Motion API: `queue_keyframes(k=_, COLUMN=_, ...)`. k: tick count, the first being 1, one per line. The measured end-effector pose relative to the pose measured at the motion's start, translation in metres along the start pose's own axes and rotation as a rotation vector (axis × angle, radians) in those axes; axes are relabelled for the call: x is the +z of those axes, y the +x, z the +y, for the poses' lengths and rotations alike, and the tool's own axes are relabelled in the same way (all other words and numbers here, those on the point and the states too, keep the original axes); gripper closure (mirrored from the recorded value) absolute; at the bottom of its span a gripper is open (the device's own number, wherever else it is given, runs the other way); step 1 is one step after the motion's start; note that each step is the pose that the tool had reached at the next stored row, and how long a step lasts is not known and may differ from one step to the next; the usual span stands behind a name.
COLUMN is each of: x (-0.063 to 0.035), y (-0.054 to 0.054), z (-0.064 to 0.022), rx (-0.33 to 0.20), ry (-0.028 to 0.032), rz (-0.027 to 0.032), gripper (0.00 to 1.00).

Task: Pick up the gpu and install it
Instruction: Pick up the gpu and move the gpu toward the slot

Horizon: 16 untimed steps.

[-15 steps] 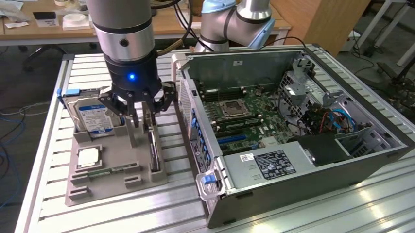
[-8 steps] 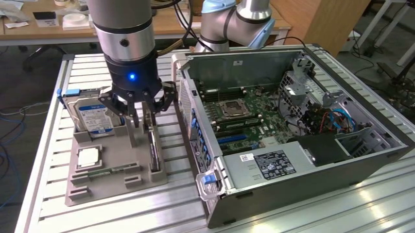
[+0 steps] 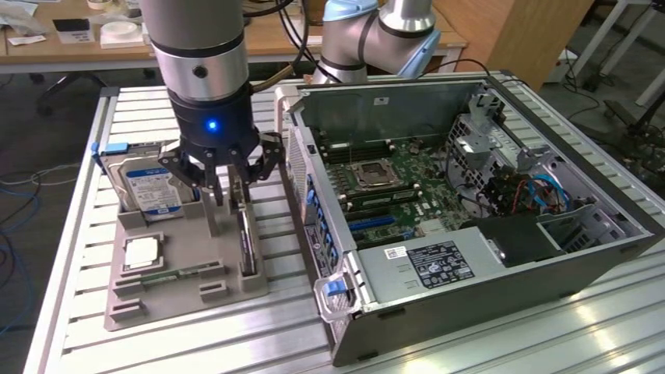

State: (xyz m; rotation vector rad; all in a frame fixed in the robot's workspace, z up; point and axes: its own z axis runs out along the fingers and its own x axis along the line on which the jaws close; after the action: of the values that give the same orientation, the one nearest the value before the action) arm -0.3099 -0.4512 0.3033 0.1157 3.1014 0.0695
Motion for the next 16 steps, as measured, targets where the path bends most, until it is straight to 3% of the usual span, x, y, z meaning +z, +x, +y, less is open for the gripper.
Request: queue_keyframes(k=16, x=0.004, y=-0.005, z=0.0002, rx=0.0, ry=0.0001, rz=0.0, gripper=0.58)
